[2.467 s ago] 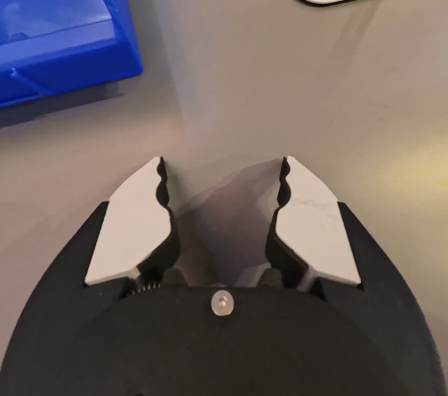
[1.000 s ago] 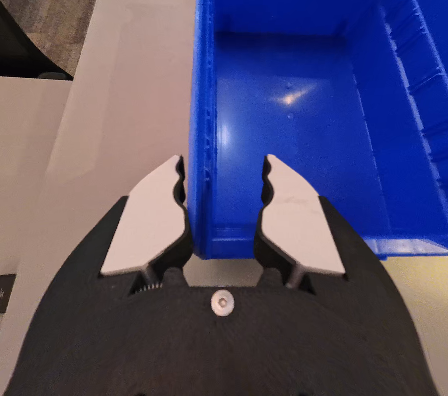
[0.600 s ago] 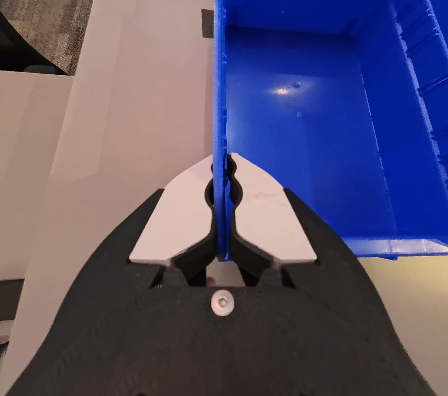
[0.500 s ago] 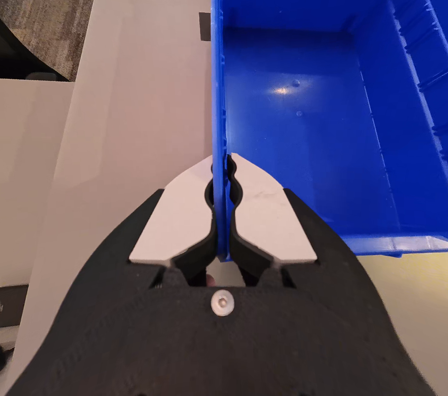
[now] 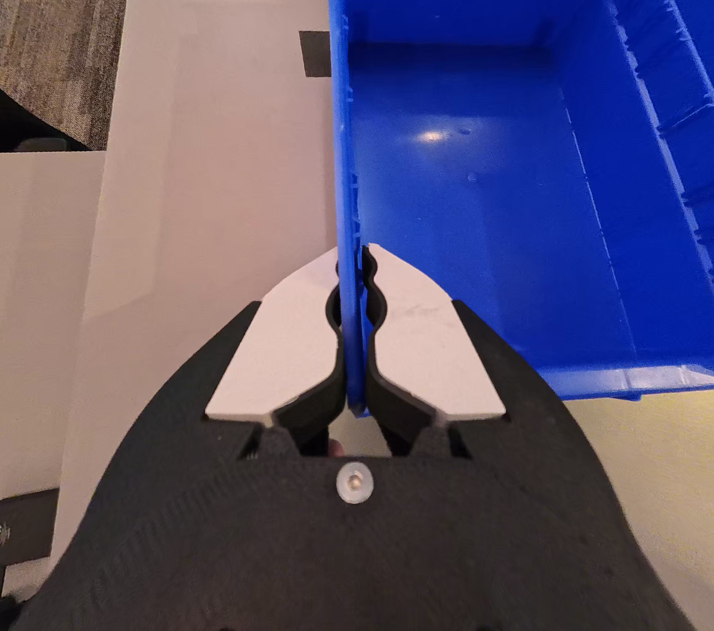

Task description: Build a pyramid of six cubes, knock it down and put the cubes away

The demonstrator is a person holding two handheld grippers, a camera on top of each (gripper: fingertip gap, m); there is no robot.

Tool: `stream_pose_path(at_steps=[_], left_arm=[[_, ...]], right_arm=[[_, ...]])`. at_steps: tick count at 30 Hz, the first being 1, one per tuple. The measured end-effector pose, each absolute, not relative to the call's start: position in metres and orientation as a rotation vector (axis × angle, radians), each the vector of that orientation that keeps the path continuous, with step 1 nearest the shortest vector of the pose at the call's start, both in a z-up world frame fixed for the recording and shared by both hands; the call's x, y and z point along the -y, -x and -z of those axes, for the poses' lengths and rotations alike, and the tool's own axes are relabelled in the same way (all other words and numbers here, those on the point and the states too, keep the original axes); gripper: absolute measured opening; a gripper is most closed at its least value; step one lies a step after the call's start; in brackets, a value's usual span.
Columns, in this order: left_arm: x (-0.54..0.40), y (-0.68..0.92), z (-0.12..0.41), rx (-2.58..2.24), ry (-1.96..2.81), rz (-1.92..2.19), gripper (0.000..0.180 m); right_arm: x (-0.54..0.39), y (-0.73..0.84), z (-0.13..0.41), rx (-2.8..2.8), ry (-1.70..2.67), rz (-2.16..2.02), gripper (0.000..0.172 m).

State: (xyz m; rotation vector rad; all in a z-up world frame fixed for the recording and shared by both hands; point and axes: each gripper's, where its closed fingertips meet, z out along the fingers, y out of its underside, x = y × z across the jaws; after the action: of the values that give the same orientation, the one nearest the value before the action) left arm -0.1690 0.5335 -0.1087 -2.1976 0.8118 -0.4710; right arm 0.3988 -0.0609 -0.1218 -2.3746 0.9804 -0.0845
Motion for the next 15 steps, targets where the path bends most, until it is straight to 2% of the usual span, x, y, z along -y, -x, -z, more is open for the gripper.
stream_pose_path(at_steps=[8, 15], left_arm=[[-0.533, 0.174, 0.107, -0.860, 2.166, 0.480, 0.005], [-0.520, 0.200, 0.078, -0.888, 2.123, 0.465, 0.005]], right_arm=[[0.095, -0.317, 0.122, -0.882, 2.428, 0.069, 0.005], [0.112, -0.259, 0.122, -0.675, 2.501, 0.053, 0.007]])
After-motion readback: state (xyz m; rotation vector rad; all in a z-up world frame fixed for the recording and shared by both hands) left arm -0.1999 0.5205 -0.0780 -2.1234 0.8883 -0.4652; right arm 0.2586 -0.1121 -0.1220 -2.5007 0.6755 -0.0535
